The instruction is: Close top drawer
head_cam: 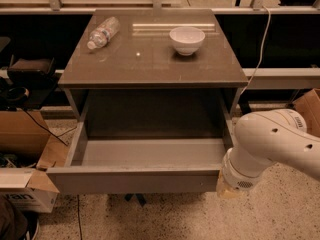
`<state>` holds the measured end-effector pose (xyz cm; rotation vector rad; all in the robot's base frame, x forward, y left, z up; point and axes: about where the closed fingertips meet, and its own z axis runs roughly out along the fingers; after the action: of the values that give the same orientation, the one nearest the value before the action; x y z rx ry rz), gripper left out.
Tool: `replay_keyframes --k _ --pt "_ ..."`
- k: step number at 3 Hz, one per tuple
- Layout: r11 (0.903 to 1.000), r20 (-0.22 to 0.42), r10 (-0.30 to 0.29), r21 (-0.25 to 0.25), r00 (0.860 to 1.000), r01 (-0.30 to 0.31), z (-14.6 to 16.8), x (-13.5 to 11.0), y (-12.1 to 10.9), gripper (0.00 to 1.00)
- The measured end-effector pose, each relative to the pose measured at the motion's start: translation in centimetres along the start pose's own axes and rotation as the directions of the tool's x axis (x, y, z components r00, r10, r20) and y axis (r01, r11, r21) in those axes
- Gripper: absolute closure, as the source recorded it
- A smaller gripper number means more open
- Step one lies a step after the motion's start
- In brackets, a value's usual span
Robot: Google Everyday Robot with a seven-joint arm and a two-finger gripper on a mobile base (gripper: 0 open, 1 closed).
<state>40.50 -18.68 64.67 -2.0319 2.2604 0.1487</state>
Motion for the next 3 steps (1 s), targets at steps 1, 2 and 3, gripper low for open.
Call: replay_keyframes --k 1,2,3 --pt "0.9978 0.014 0.008 0.065 1.000 -0.009 0.2 0.1 -2.7 1.00" --pt "0.9978 0.014 0.008 0.066 1.000 -0.009 0.2 0.1 -2.6 1.00" --pt "0.9943 0.051 -0.004 0.106 0.999 -0.002 0.2 -0.2 -5.7 1.00"
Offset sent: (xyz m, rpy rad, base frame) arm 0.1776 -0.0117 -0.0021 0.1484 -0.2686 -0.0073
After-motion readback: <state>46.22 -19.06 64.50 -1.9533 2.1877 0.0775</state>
